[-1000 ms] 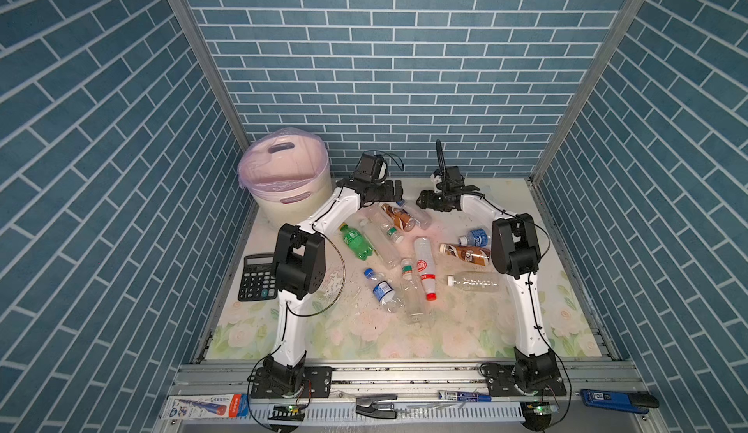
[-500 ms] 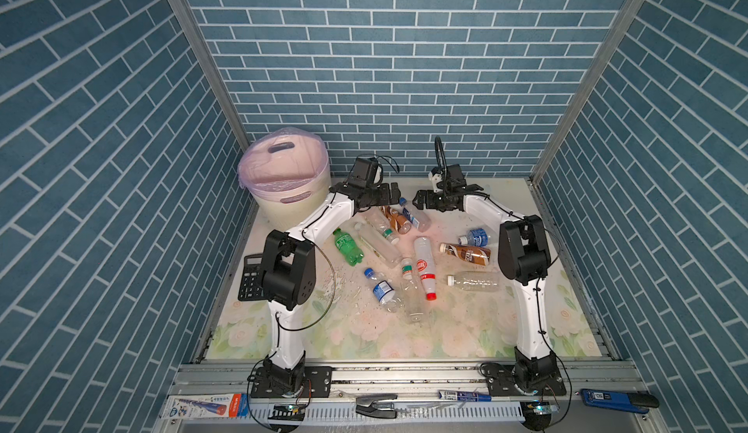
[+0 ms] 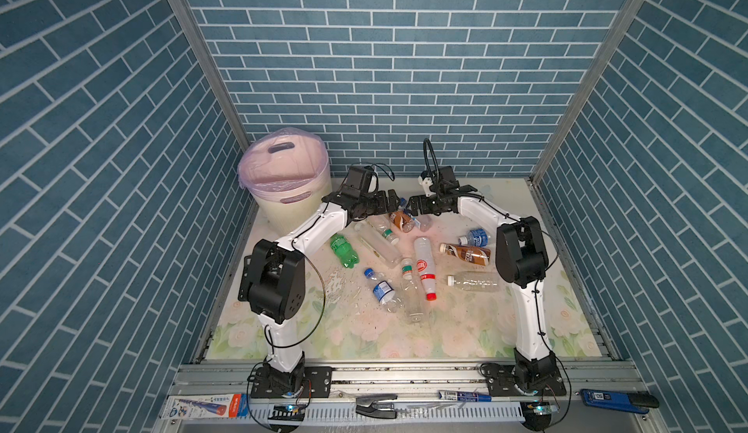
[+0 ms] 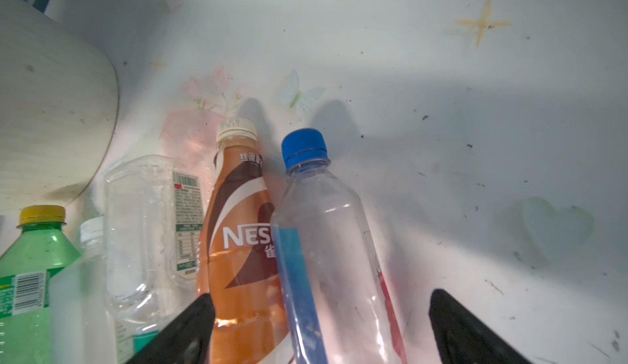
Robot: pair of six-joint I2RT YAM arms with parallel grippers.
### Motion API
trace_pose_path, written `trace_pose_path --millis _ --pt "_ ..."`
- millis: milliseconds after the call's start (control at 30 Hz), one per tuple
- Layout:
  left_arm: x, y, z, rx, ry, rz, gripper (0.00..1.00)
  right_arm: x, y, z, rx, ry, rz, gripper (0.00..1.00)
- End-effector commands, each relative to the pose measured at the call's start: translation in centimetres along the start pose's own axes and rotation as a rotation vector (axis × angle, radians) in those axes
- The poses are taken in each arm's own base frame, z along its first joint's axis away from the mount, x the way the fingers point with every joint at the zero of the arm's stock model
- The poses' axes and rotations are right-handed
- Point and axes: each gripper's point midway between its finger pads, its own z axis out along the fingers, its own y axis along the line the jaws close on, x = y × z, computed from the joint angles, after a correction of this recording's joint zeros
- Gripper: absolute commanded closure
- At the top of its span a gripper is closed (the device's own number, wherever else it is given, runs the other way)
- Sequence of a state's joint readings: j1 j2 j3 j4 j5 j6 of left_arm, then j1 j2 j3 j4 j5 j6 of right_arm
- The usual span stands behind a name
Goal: Throw the plastic bottles in the bin
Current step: 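Lower the right gripper and grasp the blue-capped clear bottle, then lift the blue-capped clear bottle upward with the right gripper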
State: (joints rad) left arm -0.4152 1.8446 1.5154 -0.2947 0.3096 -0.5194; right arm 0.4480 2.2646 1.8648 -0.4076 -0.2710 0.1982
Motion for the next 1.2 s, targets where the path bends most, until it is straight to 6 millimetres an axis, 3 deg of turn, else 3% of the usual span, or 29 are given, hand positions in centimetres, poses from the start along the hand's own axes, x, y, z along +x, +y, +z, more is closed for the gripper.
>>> trace_pose_path --millis 0,433,733,833,1167 --pt "-0.2 -0.5 -1.1 0.030 -0.017 -0.009 0.01 1.6 -0.5 1.2 0.029 0.065 -0.039 0.02" --pt "1.7 0.0 -1.6 0.036 0.018 -0.029 0.01 2.7 -2.0 2.2 0.100 0.101 -0.040 0.13" --pt "1.3 -0.7 -1.7 0.065 0.010 -0.051 0.01 3.3 -2.4 2.3 0.117 0.111 -0.045 0.32" --pt "0.6 -1.3 -1.6 0.085 0.005 -0.084 0.01 3.1 -2.4 1.9 0.120 0.105 -0.047 0.41" --pt "-2.7 -3.9 -1.2 0.190 -0.065 -0.152 0.01 0.6 -0.8 -2.8 0.113 0.009 -0.038 0.49"
